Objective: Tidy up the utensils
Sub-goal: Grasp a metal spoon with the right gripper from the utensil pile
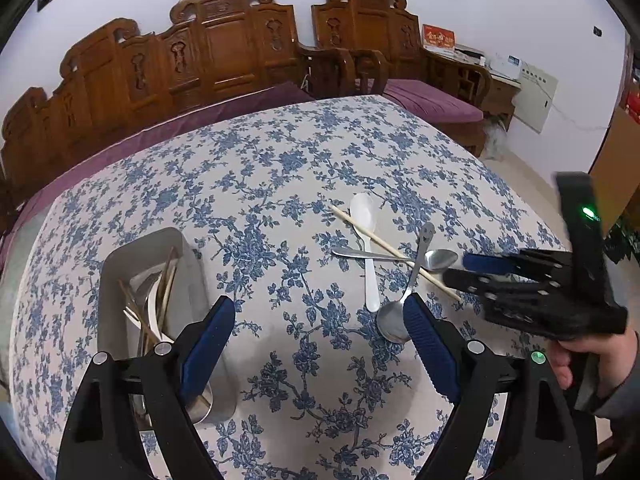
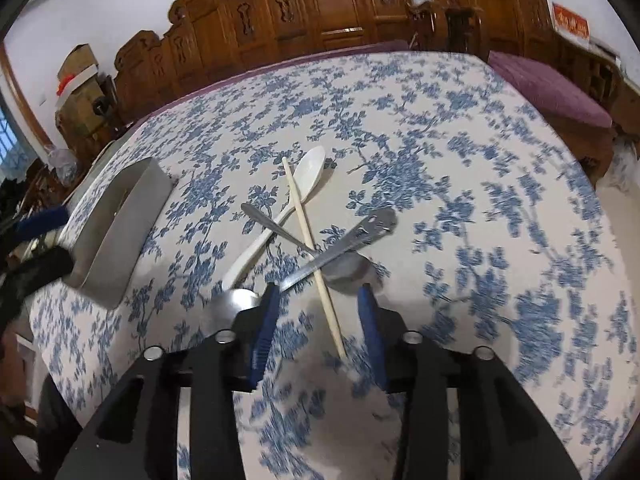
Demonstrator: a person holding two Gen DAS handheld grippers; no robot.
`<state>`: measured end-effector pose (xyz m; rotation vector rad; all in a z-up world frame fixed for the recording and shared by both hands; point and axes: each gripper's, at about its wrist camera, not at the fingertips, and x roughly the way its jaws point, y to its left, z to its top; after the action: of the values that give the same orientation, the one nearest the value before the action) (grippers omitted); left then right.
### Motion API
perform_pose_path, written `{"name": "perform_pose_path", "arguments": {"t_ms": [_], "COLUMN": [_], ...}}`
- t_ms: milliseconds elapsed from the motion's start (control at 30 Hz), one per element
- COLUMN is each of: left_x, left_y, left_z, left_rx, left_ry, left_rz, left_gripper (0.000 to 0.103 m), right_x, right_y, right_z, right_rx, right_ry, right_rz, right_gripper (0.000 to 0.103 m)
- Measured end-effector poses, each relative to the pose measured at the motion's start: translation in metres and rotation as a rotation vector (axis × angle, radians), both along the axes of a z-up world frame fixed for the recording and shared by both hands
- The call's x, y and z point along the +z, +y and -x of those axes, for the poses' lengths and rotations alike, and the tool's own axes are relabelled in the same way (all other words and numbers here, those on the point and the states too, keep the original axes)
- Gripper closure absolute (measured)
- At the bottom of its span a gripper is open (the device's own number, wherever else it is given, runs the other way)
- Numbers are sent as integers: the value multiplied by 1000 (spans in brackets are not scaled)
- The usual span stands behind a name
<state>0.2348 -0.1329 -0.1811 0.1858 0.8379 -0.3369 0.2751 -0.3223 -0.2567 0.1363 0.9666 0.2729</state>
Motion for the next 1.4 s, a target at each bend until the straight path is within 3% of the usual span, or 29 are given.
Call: {"name": "perform_pose_path", "arguments": {"t_ms": [267,600,767,800,900,1400], "left_x": [1,-3,-5,-5,-5,-29], "left_y": [10,25,32,32,33,-4], "left_z": [8,6,7,7,7,-8], "left_rx": [-1,15,23,24,27,-27], "left_ry": [4,11,13,14,15,56], "left_rz": [12,28,31,32,35,-5], "left_gripper": [20,20,20,20,20,20], "right_x": [-12,-23,-23,-23,-23,4], "right_y": [23,45,45,44,40,14], "right_z": [-18,-41,-38,-37,-31,0], "right_rx": [-13,-43,-56,-56,-44,18], "right_ry": [52,68,71,75,86,34], "right_rz": [-5,152,224,223,214,104], "right_gripper": [59,59,83,90,93,96]}}
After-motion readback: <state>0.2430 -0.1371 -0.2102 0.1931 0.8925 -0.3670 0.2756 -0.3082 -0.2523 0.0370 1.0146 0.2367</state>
